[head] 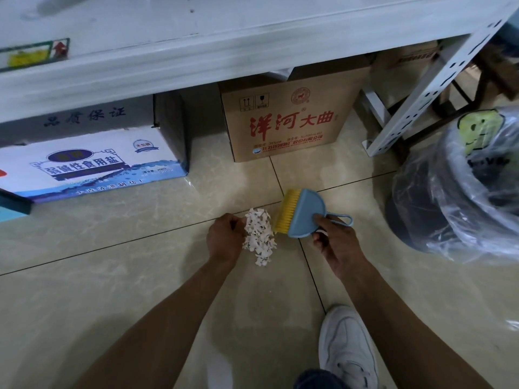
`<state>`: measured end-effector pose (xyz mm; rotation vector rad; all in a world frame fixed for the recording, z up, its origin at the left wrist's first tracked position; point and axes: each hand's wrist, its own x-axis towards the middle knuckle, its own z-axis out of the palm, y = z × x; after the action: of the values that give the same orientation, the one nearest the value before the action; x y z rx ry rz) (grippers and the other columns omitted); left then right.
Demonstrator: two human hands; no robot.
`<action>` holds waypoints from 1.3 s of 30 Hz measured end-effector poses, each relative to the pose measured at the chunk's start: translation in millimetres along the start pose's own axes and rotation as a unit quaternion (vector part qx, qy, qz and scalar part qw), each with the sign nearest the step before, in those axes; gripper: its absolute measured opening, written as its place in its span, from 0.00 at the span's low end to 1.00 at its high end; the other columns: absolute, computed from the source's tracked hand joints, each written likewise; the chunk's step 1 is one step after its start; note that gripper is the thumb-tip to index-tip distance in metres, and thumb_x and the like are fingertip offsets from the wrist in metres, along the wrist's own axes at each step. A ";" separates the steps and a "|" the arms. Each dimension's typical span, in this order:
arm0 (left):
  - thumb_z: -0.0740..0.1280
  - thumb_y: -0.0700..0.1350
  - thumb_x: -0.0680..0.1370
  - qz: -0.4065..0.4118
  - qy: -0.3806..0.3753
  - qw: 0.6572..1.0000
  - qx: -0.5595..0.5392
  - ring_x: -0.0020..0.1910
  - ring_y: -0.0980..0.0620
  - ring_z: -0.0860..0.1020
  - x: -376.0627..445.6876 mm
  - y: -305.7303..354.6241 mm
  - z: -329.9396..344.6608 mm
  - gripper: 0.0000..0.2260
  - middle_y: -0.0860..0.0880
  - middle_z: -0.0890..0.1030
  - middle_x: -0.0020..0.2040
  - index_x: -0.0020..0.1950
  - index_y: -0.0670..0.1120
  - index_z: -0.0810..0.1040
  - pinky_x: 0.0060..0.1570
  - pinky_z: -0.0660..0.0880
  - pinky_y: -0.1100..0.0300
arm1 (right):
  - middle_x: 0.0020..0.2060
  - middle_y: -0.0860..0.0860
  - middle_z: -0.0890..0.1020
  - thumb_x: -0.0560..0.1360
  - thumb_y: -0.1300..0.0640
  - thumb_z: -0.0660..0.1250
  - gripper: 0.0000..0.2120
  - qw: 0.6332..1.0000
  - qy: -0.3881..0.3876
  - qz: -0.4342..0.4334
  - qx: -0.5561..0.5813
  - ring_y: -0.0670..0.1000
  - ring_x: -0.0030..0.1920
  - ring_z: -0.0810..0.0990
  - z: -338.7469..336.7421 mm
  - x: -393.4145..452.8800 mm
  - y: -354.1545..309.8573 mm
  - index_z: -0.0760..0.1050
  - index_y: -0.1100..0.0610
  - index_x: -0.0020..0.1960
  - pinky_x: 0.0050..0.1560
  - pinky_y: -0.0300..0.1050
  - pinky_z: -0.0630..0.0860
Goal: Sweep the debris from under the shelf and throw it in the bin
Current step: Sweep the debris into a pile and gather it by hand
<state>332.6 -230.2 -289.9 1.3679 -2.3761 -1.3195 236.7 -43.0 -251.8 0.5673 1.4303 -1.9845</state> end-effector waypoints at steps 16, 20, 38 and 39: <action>0.73 0.47 0.71 0.206 -0.075 0.964 0.150 0.51 0.49 0.79 -8.1 -20.5 3.9 0.18 0.48 0.76 0.56 0.61 0.47 0.78 0.50 0.76 0.56 | 0.41 0.60 0.81 0.76 0.67 0.66 0.10 0.959 0.119 0.081 0.245 0.53 0.39 0.81 3.0 32.9 29.9 0.72 0.65 0.57 0.26 0.39 0.80; 0.75 0.54 0.68 0.247 -0.064 0.937 0.238 0.60 0.46 0.74 -7.6 -22.2 -2.5 0.32 0.47 0.71 0.64 0.69 0.47 0.71 0.59 0.74 0.52 | 0.42 0.61 0.80 0.75 0.68 0.66 0.04 0.969 0.123 0.101 0.187 0.55 0.41 0.81 -1.1 20.3 32.3 0.72 0.67 0.49 0.31 0.44 0.83; 0.73 0.69 0.61 0.179 -0.144 0.891 0.391 0.68 0.43 0.64 -6.1 -26.9 -6.7 0.59 0.42 0.61 0.70 0.77 0.39 0.47 0.67 0.65 0.50 | 0.66 0.56 0.69 0.69 0.49 0.73 0.38 0.707 -0.009 -0.162 -0.689 0.55 0.64 0.73 20.8 5.9 74.6 0.62 0.58 0.73 0.61 0.49 0.73; 0.73 0.69 0.61 0.181 -0.146 0.889 0.395 0.68 0.43 0.64 -7.0 -27.7 -6.2 0.60 0.41 0.60 0.70 0.77 0.39 0.45 0.67 0.66 0.50 | 0.69 0.58 0.64 0.69 0.46 0.72 0.44 0.651 -0.036 -0.171 -0.739 0.56 0.67 0.70 21.7 2.0 80.2 0.54 0.59 0.76 0.63 0.48 0.72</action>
<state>357.8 -235.0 -303.8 0.7573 -3.3643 -0.4713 291.6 -81.7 -300.7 -0.5689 2.5380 -0.4066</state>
